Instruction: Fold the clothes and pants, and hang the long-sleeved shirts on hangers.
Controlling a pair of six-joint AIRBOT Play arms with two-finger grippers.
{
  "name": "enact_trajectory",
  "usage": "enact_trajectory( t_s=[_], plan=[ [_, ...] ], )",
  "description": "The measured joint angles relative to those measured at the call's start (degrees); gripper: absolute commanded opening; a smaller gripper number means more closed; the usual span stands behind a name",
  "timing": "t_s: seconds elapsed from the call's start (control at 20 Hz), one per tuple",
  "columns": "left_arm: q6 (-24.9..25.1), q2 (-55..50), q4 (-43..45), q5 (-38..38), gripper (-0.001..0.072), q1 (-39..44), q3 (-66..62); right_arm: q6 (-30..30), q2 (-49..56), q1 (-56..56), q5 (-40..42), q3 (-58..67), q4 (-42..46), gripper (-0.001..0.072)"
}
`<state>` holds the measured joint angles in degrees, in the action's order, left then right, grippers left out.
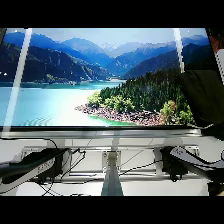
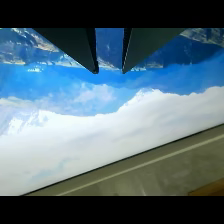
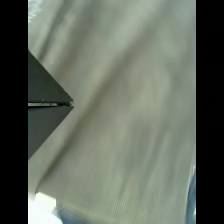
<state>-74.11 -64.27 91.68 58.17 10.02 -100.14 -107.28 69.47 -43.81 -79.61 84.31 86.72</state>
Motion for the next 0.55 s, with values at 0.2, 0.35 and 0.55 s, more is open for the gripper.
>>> enact_trajectory(
  t_s=[0.2,0.35,0.55],
  plan=[
    [0.0,0.0,0.0,0.0,0.0178,0.0,0.0,6.2,0.0,19.2,4.2,0.0,-0.1,0.0027],
    [0.0,0.0,0.0,0.0,0.0178,0.0,0.0,12.4,0.0,35.0,6.6,0.0,-0.2,0.0026],
    [0.0,0.0,0.0,0.0,0.0178,0.0,0.0,18.4,0.0,51.3,8.7,0.0,0.2,0.0027]
  ],
)
